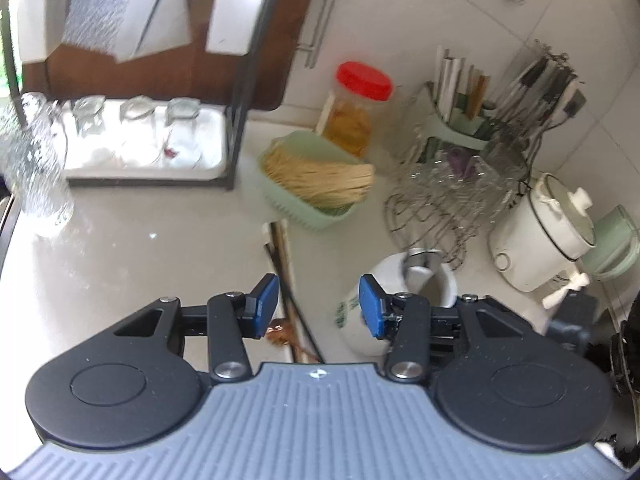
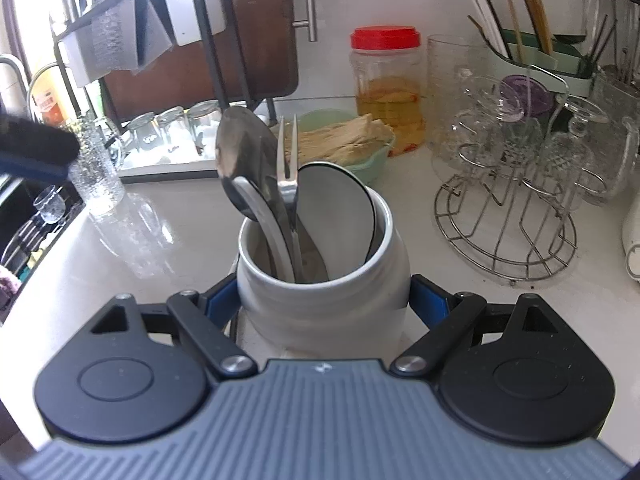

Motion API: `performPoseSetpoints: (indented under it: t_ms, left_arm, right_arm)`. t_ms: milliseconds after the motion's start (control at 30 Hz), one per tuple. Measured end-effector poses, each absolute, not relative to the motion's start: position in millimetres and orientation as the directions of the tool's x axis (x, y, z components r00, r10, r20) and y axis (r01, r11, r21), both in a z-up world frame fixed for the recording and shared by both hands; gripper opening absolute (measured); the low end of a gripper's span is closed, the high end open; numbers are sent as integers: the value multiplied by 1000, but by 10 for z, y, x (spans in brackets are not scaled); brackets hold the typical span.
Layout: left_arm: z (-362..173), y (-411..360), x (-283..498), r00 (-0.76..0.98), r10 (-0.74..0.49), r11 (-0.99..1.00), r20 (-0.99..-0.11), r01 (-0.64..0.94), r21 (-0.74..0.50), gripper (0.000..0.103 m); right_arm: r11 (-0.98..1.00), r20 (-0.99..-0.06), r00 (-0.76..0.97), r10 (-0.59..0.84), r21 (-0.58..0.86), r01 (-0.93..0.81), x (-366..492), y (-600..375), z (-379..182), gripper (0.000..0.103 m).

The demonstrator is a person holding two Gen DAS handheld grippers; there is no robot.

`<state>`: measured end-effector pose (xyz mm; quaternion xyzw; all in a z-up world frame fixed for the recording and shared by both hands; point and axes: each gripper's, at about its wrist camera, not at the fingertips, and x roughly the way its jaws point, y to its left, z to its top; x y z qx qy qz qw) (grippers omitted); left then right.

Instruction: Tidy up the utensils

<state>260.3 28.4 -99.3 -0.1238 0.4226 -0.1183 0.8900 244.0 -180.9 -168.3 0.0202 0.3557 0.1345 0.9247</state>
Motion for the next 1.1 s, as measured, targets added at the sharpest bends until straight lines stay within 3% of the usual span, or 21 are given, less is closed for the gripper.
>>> performPoseSetpoints:
  t_ms: [267, 767, 1100]
  left_arm:
    - [-1347, 454, 2704, 577, -304, 941, -758, 61, -332, 50]
    - [-2227, 334, 3030, 432, -335, 942, -838, 154, -297, 50]
    - [-2408, 260, 3159, 443, -335, 934, -831, 39, -356, 50]
  right_arm:
    - [965, -647, 717, 259, 135, -226, 2419, -1837, -1691, 91]
    - [986, -673, 720, 167, 134, -103, 2291, -2001, -1666, 91]
    - [991, -692, 710, 127, 126, -55, 2301, -1991, -1648, 91]
